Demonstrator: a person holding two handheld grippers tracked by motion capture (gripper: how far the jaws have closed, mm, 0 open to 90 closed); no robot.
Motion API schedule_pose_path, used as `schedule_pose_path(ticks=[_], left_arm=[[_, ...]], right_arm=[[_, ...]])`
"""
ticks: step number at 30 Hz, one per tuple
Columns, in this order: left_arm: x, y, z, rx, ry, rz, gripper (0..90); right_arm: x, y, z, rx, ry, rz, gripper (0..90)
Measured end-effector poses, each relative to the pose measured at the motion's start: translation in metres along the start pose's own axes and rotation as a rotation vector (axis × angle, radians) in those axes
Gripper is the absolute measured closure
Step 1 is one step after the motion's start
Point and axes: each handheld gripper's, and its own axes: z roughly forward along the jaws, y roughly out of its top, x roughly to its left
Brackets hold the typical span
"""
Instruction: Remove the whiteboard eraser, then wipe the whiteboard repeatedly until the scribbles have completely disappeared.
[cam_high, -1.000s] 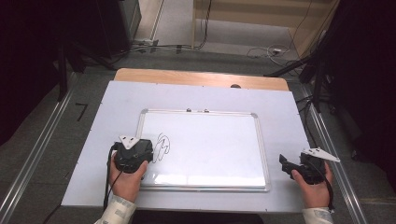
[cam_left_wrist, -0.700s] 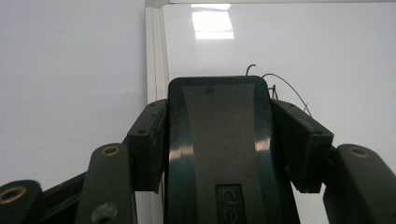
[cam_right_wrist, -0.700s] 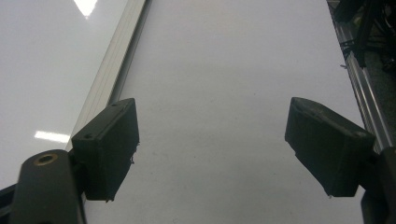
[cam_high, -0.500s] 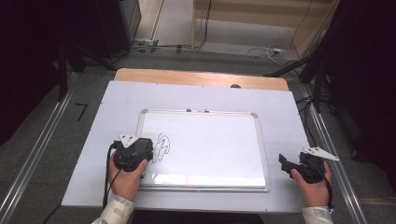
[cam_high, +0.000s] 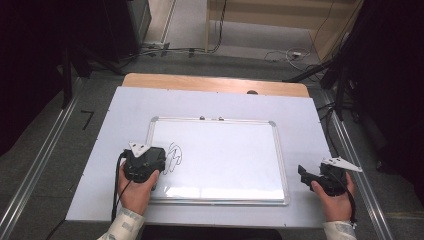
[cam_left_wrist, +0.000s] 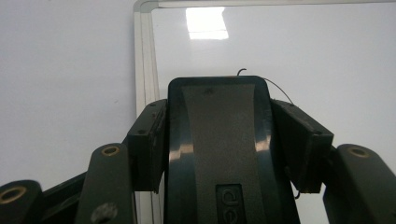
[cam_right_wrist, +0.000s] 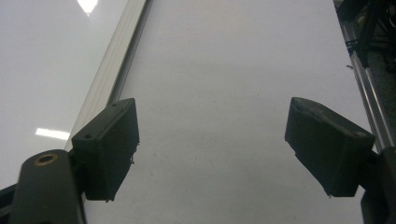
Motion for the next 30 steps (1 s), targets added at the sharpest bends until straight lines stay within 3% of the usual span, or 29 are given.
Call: schedule_pose_path(ticks=[20,30], left_arm=[[-0.004,0.005,0.006,-0.002,-0.029,0.008,41.0],[-0.005,0.013,0.02,0.01,-0.036,0.012,41.0]], right_arm=[[-0.001,-0.001,0.0,0.004,-0.007,-0.002,16.4],[0.0,-0.001,0.001,0.009,-0.013,-0.004,16.4]])
